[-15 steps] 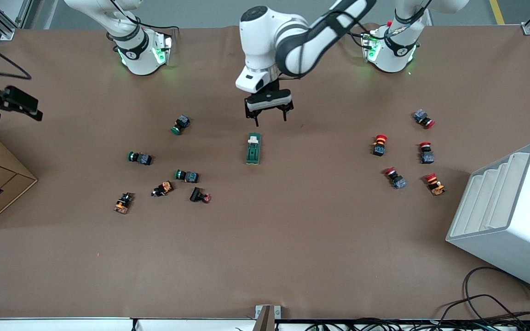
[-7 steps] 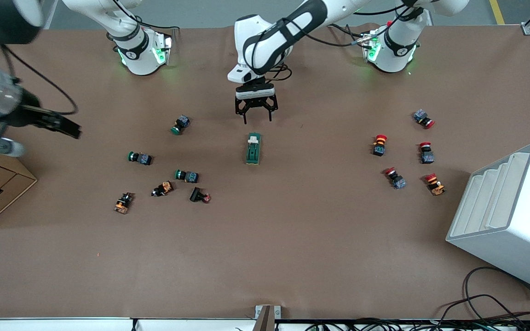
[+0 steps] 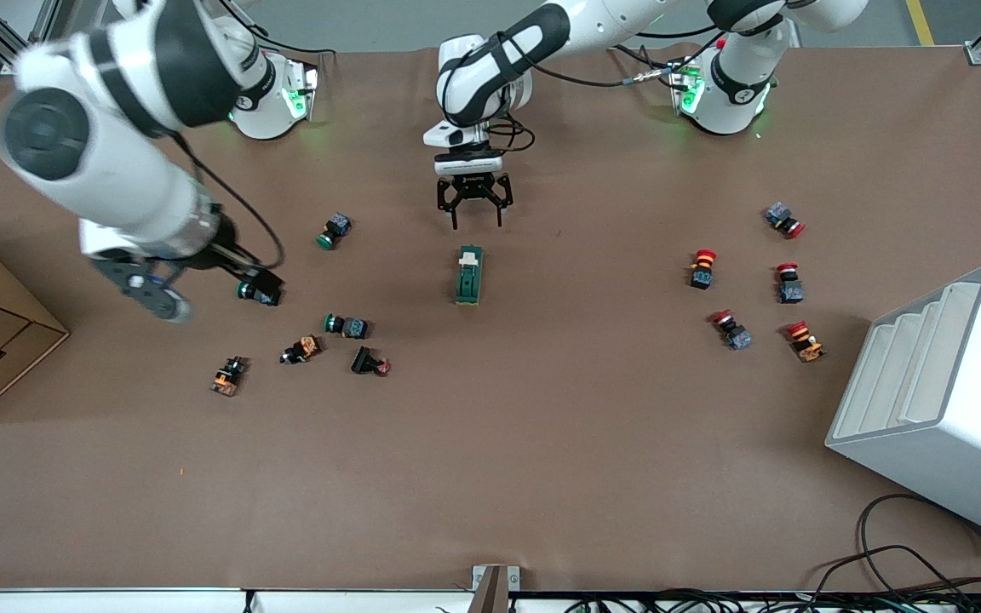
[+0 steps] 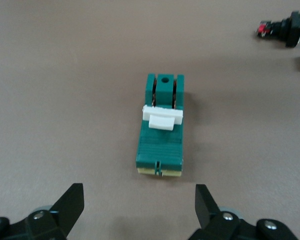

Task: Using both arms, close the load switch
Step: 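Reach the right gripper to the switch lever while the left gripper hovers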

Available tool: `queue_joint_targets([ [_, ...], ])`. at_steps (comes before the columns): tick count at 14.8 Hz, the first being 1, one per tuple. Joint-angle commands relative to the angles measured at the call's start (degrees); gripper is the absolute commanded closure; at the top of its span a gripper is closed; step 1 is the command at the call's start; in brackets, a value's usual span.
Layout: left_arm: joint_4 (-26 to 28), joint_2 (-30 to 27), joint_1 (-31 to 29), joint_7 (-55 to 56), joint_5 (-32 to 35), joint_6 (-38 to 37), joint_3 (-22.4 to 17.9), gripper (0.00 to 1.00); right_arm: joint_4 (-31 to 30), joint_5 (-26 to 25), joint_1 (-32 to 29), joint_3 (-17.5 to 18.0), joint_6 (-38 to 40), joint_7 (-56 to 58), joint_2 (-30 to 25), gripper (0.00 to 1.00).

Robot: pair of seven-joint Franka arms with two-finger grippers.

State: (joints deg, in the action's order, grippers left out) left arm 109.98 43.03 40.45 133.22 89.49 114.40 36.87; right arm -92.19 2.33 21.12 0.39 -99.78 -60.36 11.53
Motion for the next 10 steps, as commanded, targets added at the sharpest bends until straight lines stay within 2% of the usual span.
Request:
queue_joint_targets([
  [1, -0.3, 3.4, 1.5, 3.3, 8.1, -4.3, -0.7, 0.02, -2.7, 0.8, 5.0, -0.5, -5.8, -10.4, 2.5, 0.0],
  [3, -0.5, 4.9, 1.6, 4.0, 12.1, -6.7, -0.7, 0.02, -2.7, 1.6, 8.2, -0.5, -9.4, -17.0, 5.6, 0.0],
  [7, -0.4, 5.1, 2.4, 4.8, 15.9, -7.5, -1.5, 0.02, -3.3, 2.5, 14.3, -0.6, -17.4, -28.1, 11.1, 0.0],
  [10, -0.5, 5.5, 4.3, 9.1, 19.3, -7.5, -3.9, 0.02, -7.4, 2.6, 19.0, -0.6, -26.2, -35.3, 14.1, 0.0],
])
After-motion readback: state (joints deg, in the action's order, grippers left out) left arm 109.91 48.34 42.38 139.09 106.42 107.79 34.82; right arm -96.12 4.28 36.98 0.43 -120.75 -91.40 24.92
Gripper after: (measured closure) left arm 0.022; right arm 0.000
